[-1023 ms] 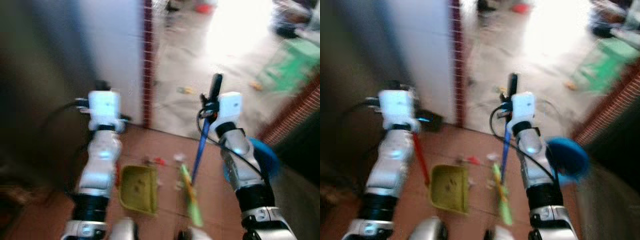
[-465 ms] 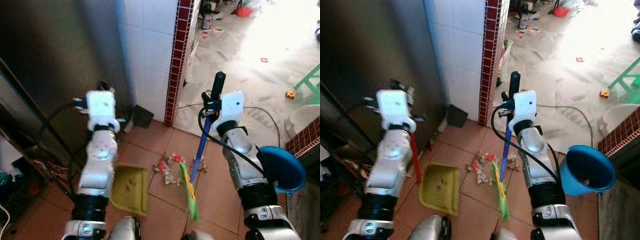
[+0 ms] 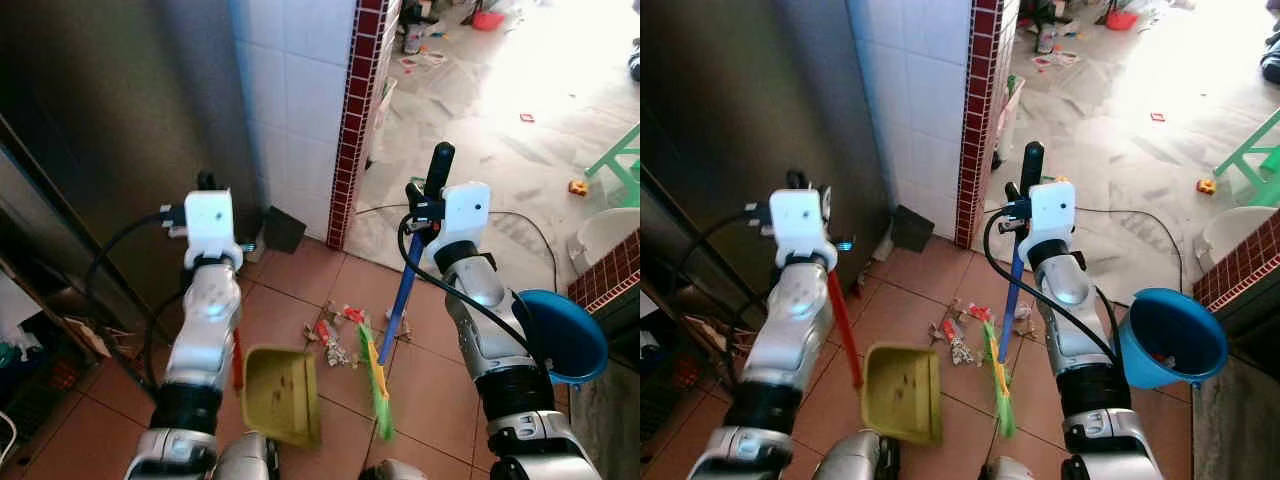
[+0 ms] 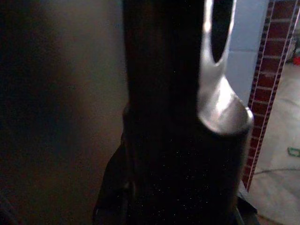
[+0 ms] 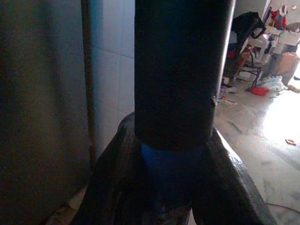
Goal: Sweep floor
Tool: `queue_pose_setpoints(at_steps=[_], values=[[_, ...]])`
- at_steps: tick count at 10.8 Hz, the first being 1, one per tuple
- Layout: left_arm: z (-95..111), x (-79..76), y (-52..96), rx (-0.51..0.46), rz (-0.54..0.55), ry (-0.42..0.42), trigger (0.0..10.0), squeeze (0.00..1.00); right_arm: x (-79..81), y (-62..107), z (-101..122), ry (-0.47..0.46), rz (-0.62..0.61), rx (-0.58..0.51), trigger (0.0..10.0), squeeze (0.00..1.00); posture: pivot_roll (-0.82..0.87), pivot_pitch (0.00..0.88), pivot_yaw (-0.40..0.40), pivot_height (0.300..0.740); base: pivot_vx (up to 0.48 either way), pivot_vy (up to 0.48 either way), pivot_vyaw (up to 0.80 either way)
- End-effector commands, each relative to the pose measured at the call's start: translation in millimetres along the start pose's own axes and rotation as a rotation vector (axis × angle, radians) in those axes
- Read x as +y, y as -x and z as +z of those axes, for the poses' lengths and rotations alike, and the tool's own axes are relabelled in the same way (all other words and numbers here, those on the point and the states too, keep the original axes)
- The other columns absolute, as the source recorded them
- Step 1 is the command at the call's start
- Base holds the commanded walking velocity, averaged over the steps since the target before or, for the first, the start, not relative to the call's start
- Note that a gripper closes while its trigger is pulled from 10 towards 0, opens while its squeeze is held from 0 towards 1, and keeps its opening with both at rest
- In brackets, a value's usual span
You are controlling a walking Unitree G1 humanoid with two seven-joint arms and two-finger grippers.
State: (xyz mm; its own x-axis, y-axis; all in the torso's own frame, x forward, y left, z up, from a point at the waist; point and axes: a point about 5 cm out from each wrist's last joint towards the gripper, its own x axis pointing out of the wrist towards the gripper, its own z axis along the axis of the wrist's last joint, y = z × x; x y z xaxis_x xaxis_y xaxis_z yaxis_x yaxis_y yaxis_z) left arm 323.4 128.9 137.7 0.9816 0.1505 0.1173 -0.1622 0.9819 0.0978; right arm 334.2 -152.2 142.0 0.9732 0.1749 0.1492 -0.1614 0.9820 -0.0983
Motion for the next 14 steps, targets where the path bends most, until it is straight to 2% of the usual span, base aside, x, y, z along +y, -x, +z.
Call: queue_pose_setpoints(at_steps=[1,2,4,6,7,9,11,13,14], values=[[12.7,-2.6,-4.6,-0.062,0.001,0.015,10.0,0.0,-4.9,-2.4,6.3,0.015,-0.013,-0.029,10.0,0.0,0.02,0.055,-0.05,0.74,0.0,0.0,0.0],[13.2,-7.5,-4.5,-0.064,-0.023,0.045,10.0,0.0,0.0,-3.8,7.1,0.008,-0.006,-0.032,10.0,0.0,0.02,0.058,-0.058,0.74,0.0,0.0,0.0],[10.9,-2.6,-7.1,-0.1,0.038,-0.034,10.0,0.0,3.9,-4.9,6.0,0.005,0.005,-0.029,10.0,0.0,0.02,0.064,-0.062,0.74,0.0,0.0,0.0],[24.4,-4.5,-12.4,-0.125,0.068,-0.025,10.0,0.0,-4.5,-11.9,17.3,0.03,-0.002,-0.058,10.0,0.0,0.01,0.086,-0.051,0.74,0.0,0.0,0.0],[32.1,-6.7,-13.5,-0.136,0.06,-0.004,10.0,0.0,-5.9,-15.7,22.7,0.033,-0.007,-0.074,10.0,0.0,0.02,0.096,-0.043,0.74,0.0,0.0,0.0],[37.9,-15.4,-13.0,-0.157,0.01,-0.025,10.0,0.0,-0.1,-23.4,31.6,0.023,-0.002,-0.102,10.0,0.0,0.03,0.098,-0.049,0.74,0.0,0.0,0.0],[32.7,-22.5,-11.3,-0.134,-0.023,-0.017,10.0,0.0,9.4,-25.1,31.5,0.016,0.012,-0.099,10.0,0.0,0.03,0.099,-0.071,0.74,0.0,0.0,0.0],[27.4,-21.7,-9.7,-0.126,-0.035,-0.023,10.0,0.0,14.5,-25.2,32.4,0.008,0.014,-0.107,10.0,0.0,0.02,0.097,-0.058,0.74,0.0,0.0,0.0],[25.3,-17.8,-10.2,-0.107,-0.036,0.015,10.0,0.0,12.9,-22.0,27.1,0.006,0.003,-0.095,10.0,0.0,0.03,0.098,-0.053,0.74,0.0,0.0,0.0]])
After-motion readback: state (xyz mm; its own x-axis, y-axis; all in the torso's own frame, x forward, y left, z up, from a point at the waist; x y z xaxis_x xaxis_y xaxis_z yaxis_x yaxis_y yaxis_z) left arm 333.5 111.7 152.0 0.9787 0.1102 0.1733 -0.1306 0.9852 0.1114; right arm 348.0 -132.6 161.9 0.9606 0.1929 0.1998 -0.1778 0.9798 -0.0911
